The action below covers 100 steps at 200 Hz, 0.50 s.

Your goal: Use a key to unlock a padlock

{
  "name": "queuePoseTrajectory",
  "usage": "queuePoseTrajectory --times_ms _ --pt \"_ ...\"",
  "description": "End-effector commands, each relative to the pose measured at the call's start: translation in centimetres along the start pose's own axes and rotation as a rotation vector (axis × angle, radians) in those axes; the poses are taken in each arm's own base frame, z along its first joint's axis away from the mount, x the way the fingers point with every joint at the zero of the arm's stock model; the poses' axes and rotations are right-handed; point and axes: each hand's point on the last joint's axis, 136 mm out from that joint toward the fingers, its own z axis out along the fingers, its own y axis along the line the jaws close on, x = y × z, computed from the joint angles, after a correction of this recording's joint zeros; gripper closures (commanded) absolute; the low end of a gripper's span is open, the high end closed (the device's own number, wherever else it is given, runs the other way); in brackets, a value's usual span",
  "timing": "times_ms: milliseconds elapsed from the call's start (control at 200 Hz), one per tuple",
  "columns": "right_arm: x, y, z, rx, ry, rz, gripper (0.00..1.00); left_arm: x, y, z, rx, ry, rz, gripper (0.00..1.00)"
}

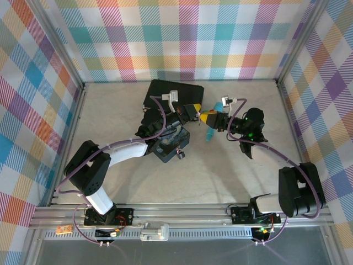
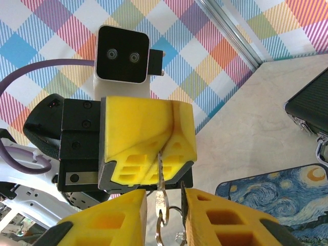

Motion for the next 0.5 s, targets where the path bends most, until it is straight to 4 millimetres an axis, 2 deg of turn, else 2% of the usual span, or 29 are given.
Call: queuePoseTrajectory --times_ms 0,175,360,495 --pt "-0.38 0.79 0.49 -0.042 -0.007 -0.027 0.77 -0.08 -1.12 0.16 0.053 -0.019 0.013 1.0" --pt "0.27 0.54 0.98 -0.05 0.008 -0.012 0.77 -0.36 -1.35 0.25 0.057 -0.024 0.017 1.0" --pt "0.33 0.41 0.95 -0.044 0.005 -0.012 1.0 -0.5 -1.37 0.1 0.055 -0.034 0.016 1.0" --pt "0.4 0.05 0.97 -0.018 0.02 -0.019 1.0 -0.81 -1.21 -0.17 0.047 -0.049 0.007 0.99"
